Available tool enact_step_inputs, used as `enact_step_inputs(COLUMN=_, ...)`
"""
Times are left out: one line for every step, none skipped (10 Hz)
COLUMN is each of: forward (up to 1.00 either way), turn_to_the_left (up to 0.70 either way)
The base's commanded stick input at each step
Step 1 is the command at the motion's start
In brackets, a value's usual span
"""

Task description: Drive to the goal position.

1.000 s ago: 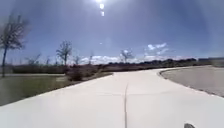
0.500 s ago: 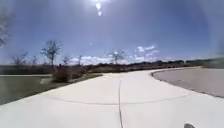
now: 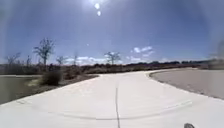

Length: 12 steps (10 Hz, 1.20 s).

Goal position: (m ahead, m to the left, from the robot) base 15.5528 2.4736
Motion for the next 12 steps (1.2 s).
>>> enact_step_inputs(forward=1.00, turn_to_the_left=0.00)
enact_step_inputs(forward=1.00, turn_to_the_left=0.00)
enact_step_inputs(forward=1.00, turn_to_the_left=0.00)
enact_step_inputs(forward=1.00, turn_to_the_left=0.00)
enact_step_inputs(forward=1.00, turn_to_the_left=0.00)
enact_step_inputs(forward=1.00, turn_to_the_left=0.00)
enact_step_inputs(forward=1.00, turn_to_the_left=0.00)
enact_step_inputs(forward=1.00, turn_to_the_left=0.00)
enact_step_inputs(forward=1.00, turn_to_the_left=0.00)
enact_step_inputs(forward=1.00, turn_to_the_left=0.00)
enact_step_inputs(forward=1.00, turn_to_the_left=0.00)
enact_step_inputs(forward=1.00, turn_to_the_left=-0.11)
